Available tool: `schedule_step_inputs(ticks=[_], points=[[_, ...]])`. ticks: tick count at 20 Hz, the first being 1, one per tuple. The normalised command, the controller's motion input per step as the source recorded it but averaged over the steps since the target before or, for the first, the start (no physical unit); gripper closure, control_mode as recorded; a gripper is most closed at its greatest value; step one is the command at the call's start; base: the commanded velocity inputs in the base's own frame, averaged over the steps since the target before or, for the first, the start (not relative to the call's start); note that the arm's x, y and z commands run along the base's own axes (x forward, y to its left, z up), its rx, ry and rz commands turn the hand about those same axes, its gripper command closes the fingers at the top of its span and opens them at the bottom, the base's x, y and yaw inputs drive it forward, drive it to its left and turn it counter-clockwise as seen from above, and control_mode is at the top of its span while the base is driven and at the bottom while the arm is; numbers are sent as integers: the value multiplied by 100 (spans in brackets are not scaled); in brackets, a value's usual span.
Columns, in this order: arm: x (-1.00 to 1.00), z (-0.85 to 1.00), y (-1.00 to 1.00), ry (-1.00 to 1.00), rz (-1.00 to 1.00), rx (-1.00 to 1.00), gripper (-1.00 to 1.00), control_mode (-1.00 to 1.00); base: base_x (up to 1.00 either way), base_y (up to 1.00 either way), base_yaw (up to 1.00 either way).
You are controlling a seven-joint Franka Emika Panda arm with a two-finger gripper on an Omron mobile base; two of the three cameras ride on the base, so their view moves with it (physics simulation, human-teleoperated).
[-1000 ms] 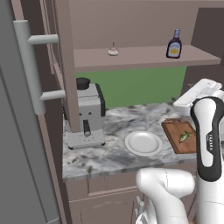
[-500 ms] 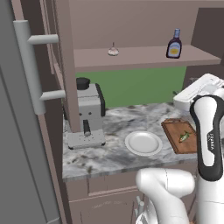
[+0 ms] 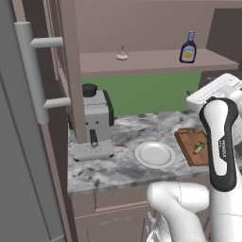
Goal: Pick the fish from the plate and place it on the cutting board. Then pick the condiment bottle from the cabinet and place it next to the cutting board.
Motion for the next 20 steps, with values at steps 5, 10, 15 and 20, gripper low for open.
schedule_step_inputs(ticks=[5,10,15,20], points=[[0,29,-7,-1,-4,2,-100,-100,0,0,0],[0,34,-15,0,-4,4,-100,-100,0,0,0],[3,28,-13,0,-3,4,-100,-100,0,0,0],[13,19,-8,0,-3,3,-100,-100,0,0,0]])
